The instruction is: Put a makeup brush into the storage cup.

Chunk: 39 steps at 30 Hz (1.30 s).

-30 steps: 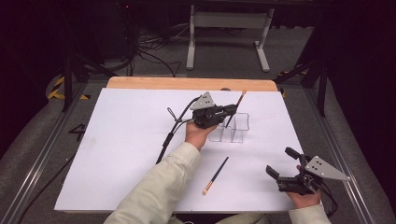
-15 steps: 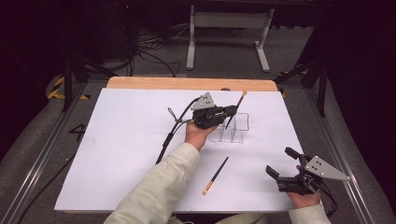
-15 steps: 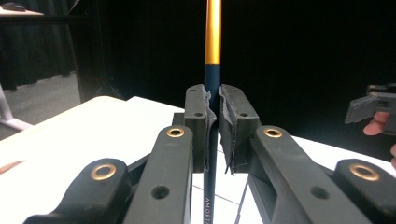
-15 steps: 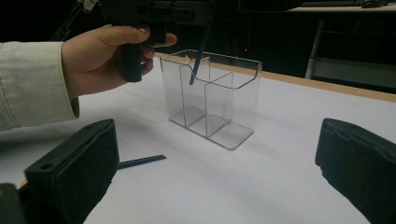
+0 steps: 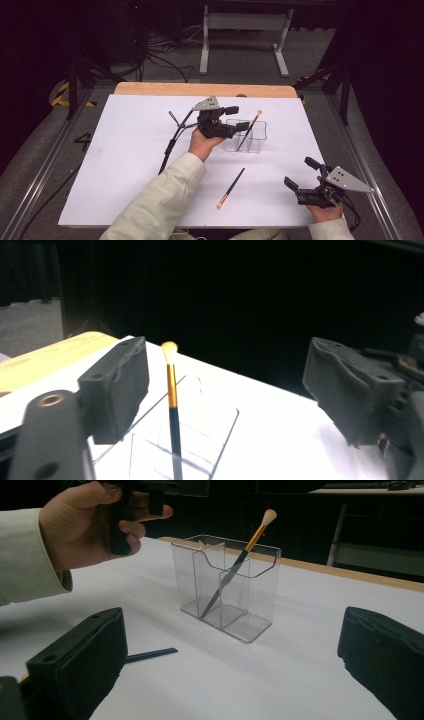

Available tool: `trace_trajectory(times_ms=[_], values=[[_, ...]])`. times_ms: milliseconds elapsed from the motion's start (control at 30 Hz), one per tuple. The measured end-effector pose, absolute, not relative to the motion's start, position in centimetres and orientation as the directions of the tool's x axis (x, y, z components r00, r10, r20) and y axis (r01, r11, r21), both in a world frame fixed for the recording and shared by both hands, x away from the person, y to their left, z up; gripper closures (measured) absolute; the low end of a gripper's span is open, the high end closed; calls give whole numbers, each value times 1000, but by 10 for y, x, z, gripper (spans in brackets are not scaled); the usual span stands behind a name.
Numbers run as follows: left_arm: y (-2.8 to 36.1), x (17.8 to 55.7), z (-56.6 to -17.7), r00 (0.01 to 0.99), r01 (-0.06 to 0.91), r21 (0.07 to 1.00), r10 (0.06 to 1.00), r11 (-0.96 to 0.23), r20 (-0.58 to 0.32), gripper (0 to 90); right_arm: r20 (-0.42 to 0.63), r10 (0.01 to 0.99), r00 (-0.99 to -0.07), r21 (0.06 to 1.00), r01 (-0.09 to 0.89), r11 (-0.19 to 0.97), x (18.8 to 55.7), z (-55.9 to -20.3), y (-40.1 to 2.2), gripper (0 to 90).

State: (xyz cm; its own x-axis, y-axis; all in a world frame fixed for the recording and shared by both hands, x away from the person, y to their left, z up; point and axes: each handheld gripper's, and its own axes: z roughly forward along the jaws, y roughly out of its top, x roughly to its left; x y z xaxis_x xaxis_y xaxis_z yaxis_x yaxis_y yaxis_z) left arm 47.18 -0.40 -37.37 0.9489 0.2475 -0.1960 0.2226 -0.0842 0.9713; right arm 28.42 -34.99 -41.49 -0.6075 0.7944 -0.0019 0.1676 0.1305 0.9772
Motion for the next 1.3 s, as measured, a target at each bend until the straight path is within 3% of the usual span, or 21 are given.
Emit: trace_trajectory(times_ms=[300, 667, 1300], values=[[23, 449, -362, 953, 212, 969, 246, -129, -176, 51, -9, 785, -620, 981, 148, 127, 288, -410, -347, 1], [59, 422, -358, 954, 197, 963, 262, -183, -145, 41, 43, 769, -638, 985, 156, 75, 296, -403, -348, 1], [110, 389, -357, 951, 182, 954, 288, -239, -109, 16, 16, 722, -692, 977, 166, 137, 308, -386, -329, 1]])
